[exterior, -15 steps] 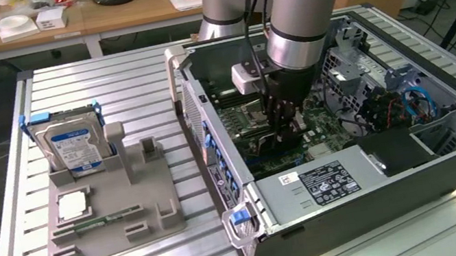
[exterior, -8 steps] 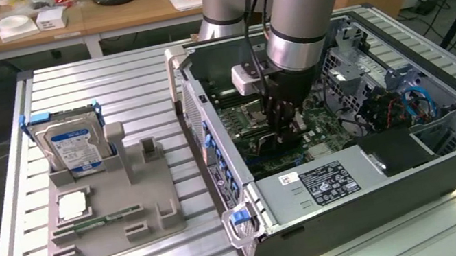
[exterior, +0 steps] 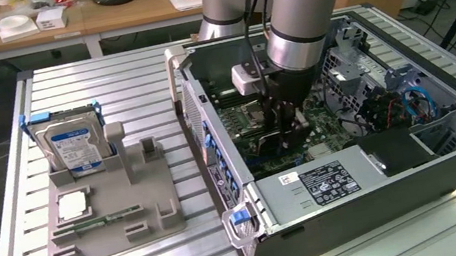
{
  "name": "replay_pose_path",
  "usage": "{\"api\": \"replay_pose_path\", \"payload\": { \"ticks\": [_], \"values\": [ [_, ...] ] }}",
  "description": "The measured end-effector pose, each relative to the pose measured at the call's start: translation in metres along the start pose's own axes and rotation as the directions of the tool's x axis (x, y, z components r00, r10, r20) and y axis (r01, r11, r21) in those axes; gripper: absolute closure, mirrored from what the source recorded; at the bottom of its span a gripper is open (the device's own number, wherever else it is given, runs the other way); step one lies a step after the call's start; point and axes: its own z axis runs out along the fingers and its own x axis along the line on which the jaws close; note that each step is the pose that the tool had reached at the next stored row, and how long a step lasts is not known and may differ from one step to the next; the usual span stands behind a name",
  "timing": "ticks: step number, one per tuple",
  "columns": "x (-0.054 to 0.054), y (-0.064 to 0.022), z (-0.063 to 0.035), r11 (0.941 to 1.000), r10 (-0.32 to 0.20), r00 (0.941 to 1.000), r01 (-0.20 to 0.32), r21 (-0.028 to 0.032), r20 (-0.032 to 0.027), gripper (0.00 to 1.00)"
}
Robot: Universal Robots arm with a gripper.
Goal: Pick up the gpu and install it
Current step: 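Insert the gpu into the slot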
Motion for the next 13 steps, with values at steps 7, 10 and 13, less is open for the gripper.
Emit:
{"api": "replay_pose_path", "payload": {
  "ticks": [7, 10, 13],
  "values": [
    [0.0, 0.0001, -0.0019, 1.0, 0.0, 1.0, 0.0, -0.0001, -0.0003, 0.31],
    [0.0, 0.0003, -0.007, 1.0, 0.0, 1.0, 0.0, 0.0, 0.0, 0.31],
    [0.0, 0.0005, -0.0128, 1.0, 0.0, 1.0, 0.0, 0.0, 0.0, 0.31]
  ]
}}
